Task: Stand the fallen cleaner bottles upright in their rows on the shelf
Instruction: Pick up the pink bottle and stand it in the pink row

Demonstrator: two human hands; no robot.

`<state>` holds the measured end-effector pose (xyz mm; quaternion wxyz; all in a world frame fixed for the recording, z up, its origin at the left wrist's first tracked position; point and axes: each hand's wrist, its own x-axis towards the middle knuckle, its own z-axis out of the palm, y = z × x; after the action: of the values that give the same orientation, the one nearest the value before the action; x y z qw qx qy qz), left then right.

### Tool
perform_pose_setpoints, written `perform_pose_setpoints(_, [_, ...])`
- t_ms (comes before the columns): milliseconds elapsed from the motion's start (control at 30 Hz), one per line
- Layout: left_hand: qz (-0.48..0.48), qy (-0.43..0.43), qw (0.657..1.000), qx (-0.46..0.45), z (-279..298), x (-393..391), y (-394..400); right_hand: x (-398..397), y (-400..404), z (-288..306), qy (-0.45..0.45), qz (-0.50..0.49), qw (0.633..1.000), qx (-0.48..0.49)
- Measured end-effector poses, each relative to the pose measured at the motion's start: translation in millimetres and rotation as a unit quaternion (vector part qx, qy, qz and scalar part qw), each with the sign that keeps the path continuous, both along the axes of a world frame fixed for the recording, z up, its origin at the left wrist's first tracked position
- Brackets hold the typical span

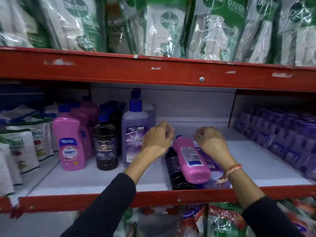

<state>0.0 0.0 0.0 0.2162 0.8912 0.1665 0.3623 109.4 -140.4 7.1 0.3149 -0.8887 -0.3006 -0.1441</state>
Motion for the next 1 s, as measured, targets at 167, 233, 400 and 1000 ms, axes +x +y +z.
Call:
perform_pose_setpoints(167, [-0.074,0.193,0.928,-0.308,-19.6,32.7,-1.6,17.9,1.1,-15.5,0.17,0.015,0.976,-0.134])
perform_pose_setpoints(233, [-0.097,0.202,0.9,-0.374,-22.1,38.2,-3.7,18.2,4.0,-22.1,0.174,0.018,0.977,-0.121])
perform_pose_setpoints(400, [-0.126,0.151,0.894,-0.402,-21.2,30.8,-6.5,8.8,3.2,-23.5,0.184,0.019,0.982,-0.035])
perform_pose_setpoints(1000, [-0.089,-0.158,0.935,-0.305,-4.0,-174.7,88.0,-165.4,99.8,-16.7,0.224,0.276,0.882,0.31])
